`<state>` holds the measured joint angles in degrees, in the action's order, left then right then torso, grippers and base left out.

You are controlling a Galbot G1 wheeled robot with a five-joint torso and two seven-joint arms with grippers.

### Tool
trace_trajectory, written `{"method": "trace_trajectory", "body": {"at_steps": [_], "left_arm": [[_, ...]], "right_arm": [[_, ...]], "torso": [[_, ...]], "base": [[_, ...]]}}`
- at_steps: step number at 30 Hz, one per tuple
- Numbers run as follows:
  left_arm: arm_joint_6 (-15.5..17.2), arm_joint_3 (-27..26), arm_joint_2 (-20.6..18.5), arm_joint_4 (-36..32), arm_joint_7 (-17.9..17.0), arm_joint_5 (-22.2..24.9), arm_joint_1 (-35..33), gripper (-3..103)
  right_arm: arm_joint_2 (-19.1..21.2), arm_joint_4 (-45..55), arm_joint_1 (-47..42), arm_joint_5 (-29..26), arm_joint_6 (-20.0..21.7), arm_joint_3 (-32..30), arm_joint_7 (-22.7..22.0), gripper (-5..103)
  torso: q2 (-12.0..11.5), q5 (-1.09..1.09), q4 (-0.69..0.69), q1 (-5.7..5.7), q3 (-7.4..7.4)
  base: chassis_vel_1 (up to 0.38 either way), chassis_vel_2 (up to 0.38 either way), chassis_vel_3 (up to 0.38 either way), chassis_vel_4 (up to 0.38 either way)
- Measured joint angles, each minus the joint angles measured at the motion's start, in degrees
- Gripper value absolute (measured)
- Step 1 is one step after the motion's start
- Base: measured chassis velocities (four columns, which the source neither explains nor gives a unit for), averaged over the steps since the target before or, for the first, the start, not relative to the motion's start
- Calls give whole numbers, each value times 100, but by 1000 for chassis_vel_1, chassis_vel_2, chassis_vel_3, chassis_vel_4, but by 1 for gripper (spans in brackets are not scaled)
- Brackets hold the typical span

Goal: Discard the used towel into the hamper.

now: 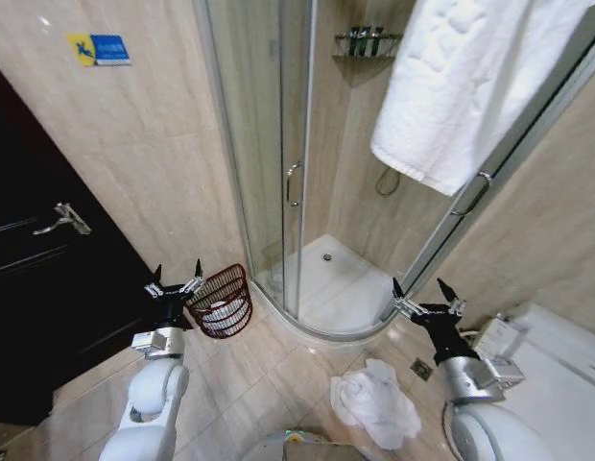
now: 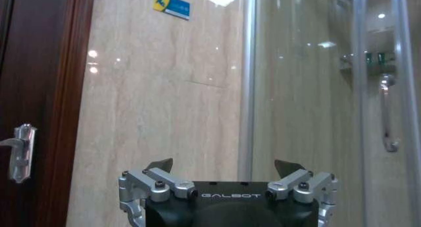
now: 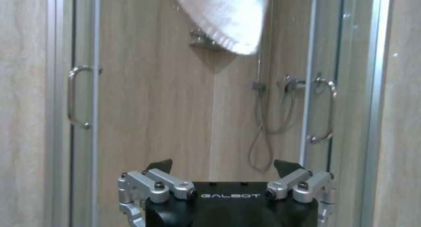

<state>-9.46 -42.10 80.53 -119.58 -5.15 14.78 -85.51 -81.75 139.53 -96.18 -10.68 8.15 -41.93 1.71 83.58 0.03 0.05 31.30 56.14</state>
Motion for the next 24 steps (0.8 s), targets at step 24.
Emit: {"method": "trace_trajectory", "body": {"at_steps": [24], "left_arm": [[85, 545, 48, 210, 3, -309, 292, 100]], "right_arm": [[36, -214, 510, 104, -234, 73, 134, 100]], "torso": [[-1, -3, 2, 1, 0]], "base": [[-4, -4, 3, 1]]}}
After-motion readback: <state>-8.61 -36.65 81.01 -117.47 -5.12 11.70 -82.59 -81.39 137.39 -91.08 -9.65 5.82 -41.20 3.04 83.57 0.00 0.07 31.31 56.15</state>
